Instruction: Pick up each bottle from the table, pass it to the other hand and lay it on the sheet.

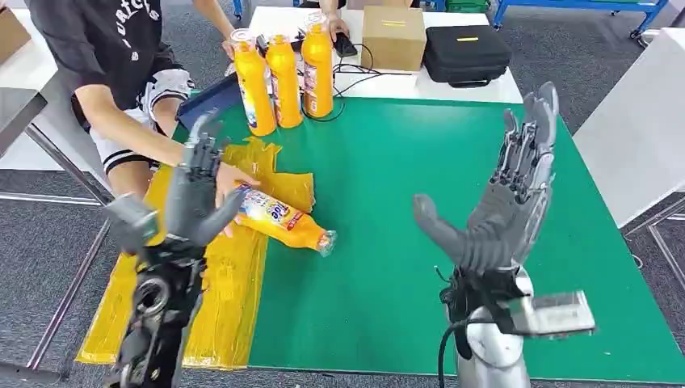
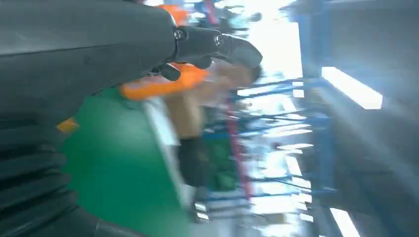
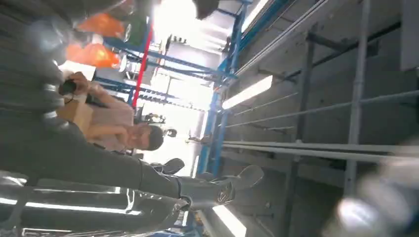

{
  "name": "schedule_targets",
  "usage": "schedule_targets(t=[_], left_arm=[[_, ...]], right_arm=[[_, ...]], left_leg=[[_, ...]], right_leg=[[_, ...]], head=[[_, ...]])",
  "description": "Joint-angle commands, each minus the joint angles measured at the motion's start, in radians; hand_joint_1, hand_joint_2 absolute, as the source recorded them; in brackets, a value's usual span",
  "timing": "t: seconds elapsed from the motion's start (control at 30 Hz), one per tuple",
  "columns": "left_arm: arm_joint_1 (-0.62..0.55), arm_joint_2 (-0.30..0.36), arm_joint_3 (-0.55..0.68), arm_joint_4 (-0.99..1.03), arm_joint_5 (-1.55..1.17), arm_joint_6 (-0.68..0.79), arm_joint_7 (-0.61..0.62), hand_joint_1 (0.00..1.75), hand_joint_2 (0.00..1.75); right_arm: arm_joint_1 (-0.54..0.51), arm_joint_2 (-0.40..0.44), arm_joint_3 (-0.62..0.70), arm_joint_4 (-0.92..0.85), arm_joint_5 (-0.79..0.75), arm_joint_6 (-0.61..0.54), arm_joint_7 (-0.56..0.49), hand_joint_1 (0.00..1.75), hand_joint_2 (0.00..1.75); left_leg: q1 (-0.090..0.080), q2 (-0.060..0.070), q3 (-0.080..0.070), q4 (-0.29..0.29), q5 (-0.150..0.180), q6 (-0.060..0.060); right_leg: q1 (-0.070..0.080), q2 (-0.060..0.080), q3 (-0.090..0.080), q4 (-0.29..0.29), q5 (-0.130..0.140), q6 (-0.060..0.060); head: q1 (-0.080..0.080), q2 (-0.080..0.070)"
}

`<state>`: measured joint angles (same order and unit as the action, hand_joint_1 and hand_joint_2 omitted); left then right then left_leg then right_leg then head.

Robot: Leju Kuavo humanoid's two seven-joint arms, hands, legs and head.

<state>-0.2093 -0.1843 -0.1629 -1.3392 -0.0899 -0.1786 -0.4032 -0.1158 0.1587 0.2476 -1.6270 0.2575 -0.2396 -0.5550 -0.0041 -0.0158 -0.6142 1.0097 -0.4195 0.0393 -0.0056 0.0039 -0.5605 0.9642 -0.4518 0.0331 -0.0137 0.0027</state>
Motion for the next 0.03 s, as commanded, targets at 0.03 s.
schedule_targets(t=[0.03], left_arm=[[0.100, 0.072, -0.090, -0.306, 0.052, -0.046, 0.020, 0.00, 1.75]], right_arm=[[0.021, -0.045, 0.077, -0.055, 0.006, 0.004, 0.008, 0.00, 1.75]], left_leg=[[0.000, 0.002, 0.004, -0.001, -0.001, -0.002]], right_leg=[[0.000, 0.001, 0.004, -0.001, -0.001, -0.001]], head=[[0.000, 0.000]])
